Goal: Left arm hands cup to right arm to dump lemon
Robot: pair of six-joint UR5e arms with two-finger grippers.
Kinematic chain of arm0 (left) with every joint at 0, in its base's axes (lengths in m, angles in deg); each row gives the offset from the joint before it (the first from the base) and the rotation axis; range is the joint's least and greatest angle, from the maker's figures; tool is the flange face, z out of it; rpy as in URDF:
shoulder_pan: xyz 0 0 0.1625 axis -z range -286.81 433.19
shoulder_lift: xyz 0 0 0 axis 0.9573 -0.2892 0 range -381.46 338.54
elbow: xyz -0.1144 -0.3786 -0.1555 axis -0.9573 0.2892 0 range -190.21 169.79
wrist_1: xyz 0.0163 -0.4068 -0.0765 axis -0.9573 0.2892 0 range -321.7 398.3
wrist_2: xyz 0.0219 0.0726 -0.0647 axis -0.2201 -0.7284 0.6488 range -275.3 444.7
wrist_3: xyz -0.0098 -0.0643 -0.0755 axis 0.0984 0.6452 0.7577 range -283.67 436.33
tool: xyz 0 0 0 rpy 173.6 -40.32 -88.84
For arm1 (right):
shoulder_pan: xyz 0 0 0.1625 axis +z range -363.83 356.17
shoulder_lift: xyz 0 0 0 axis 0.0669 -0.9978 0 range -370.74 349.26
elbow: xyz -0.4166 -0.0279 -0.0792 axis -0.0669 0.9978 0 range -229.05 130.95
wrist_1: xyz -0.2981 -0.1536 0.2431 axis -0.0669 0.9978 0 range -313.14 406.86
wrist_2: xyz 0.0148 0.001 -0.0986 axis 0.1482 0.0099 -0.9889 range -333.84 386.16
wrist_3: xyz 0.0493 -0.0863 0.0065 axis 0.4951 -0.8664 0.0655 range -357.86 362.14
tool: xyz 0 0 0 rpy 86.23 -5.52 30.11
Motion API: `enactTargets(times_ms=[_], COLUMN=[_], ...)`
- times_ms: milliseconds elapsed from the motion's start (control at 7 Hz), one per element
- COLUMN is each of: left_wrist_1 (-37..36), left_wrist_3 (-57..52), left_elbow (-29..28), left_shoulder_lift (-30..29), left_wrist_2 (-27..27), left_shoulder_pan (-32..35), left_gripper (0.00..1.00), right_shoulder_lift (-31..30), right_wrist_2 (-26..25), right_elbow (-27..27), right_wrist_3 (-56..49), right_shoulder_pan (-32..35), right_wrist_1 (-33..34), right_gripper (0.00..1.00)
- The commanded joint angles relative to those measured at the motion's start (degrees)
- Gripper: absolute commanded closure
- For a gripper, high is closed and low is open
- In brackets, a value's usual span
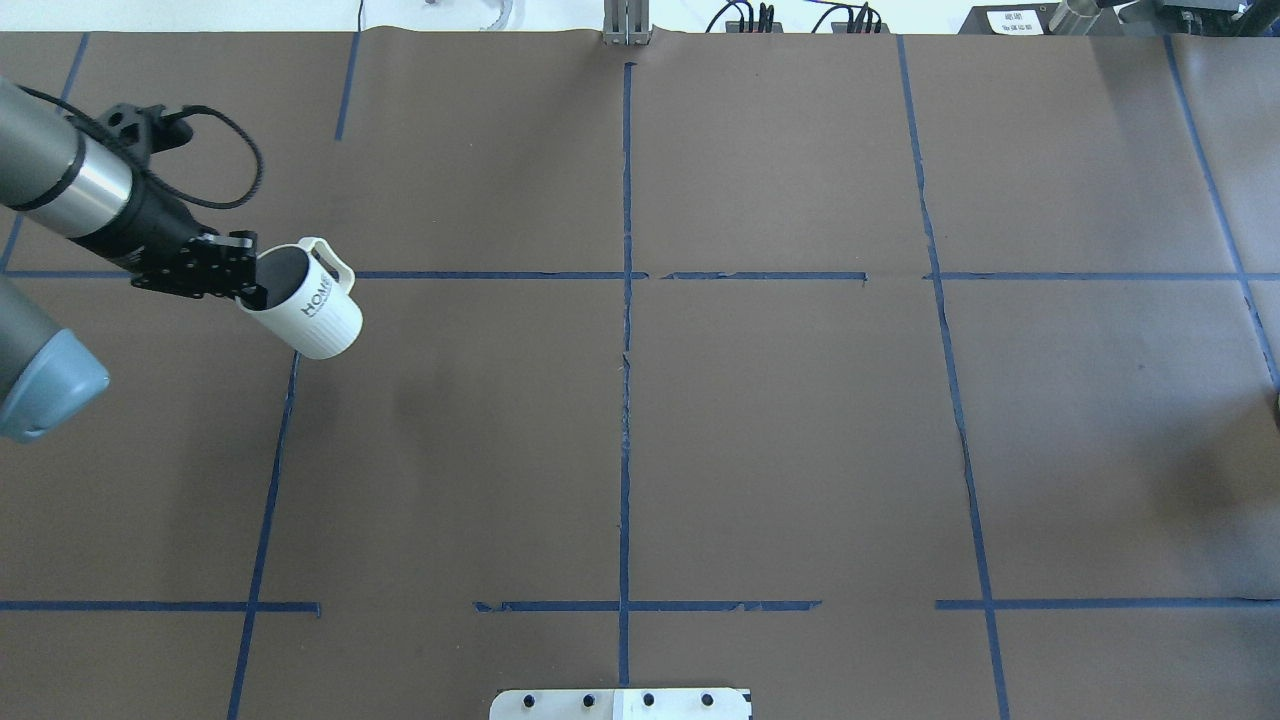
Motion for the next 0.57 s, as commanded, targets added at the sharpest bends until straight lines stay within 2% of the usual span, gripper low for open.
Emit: enactTargets(times_ms=[0, 286, 429], left_wrist_1=[-13.26, -17.18, -17.19], left_wrist_3=[11.55, 24.63, 30.18], left_elbow=[-0.25, -1.39, -3.05], left_shoulder_lift=[-12.59, -18.33, -21.06], left_wrist_2=[-2.89, -3.53, -4.14], left_shoulder_pan=[-4.71, -7.44, -8.5], left_gripper=[1.0, 1.0, 1.0], right_shoulder_lift=[0.16, 2.52, 4.8], right_wrist_2=[-1.8, -12.66, -18.45], right_elbow=[0.08, 0.18, 0.0], right_wrist_3=[13.99, 27.56, 29.45], right_shoulder_pan=[-7.28, -16.32, -20.54], right_wrist_1=[-18.13, -32.05, -35.24], right_gripper=[0.0, 0.0, 0.0])
